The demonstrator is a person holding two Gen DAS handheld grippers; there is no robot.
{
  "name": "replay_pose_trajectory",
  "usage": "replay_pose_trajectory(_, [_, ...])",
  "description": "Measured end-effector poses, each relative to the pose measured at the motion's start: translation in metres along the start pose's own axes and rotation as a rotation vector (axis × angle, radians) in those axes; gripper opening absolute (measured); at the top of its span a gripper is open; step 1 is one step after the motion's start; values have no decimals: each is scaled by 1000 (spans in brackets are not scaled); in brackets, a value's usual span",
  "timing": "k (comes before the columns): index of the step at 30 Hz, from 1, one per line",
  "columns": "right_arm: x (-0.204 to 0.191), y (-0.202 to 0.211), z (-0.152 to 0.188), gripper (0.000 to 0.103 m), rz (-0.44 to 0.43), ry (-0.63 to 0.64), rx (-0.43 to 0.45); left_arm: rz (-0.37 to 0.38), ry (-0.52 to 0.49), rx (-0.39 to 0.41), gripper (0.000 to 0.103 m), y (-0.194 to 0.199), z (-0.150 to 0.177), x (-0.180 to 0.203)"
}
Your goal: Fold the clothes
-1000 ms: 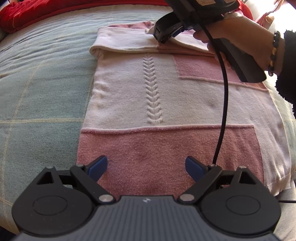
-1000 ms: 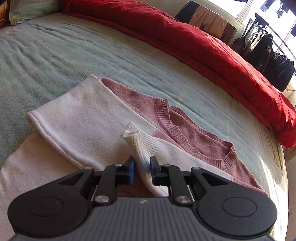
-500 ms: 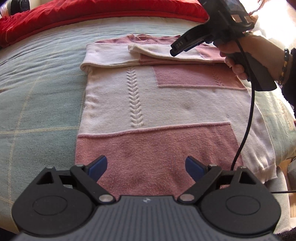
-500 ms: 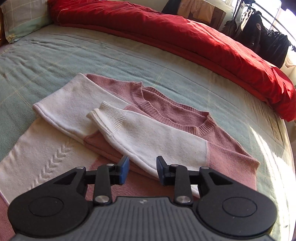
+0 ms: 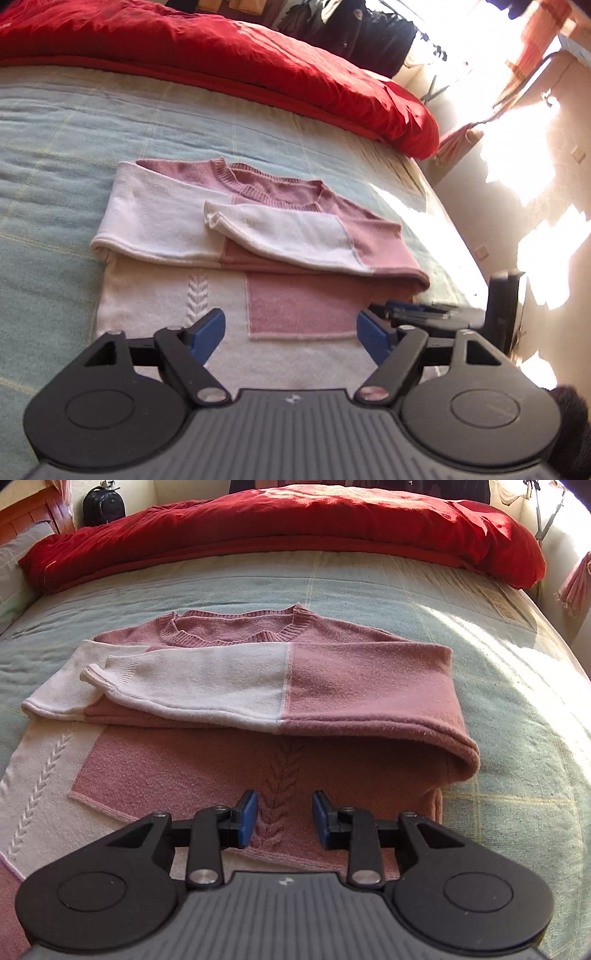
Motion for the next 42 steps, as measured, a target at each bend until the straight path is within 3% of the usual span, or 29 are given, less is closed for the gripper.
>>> replay_pose_trajectory(1, [-1, -1, 4, 36, -17, -10, 3, 11, 48, -2, 54, -13, -10, -5])
replay_pose_trajectory(4, [-4, -2, 9, 41, -43, -21, 17, 44, 191, -8, 47, -53, -38, -21])
replay_pose_trajectory(10, [-1, 2, 13, 43, -105, -67, 44, -23, 323, -26, 47, -109, -55, -52])
replay_pose_trajectory(16, [4, 2, 15, 43, -141, -96, 58, -32, 409, 0, 47, -129, -59, -69])
replay_pose_trajectory(18, [5, 2, 16, 43, -146, -97, 63, -41, 410, 20, 46, -132, -64, -68])
replay_pose_trajectory(21, [8, 1, 17, 43, -136, -101, 77, -107, 377, 32, 6, -136, -69, -63])
replay_pose_trajectory(25, [15, 6, 15, 43, -115, -115, 84, -170, 278, 40, 5, -138, -76, -52])
replay_pose_trajectory(28, [31, 19, 11, 43, -5, -117, 127, -159, 259, 65, 5, -134, -84, -49])
replay_pose_trajectory(31, [63, 21, 12, 43, 99, -216, 126, -150, 253, 67, 6, -134, -87, -50])
replay_pose_trajectory(35, [107, 14, 16, 43, 104, -388, 128, -147, 252, 63, 6, -136, -85, -53])
replay_pose_trajectory(42, [126, 3, -1, 43, 156, -380, 160, -136, 232, 73, 6, -133, -91, -51])
Point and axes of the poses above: each gripper's, at about its wrist camera, not at the fingertips, and y roughly against the way its jaws point, x to its right, z to its underside, the point moved 5 cm from there along -y, roughly the way its jaws point, and after that the axes turned 4 degrees about -x, right-handed, at the moved point
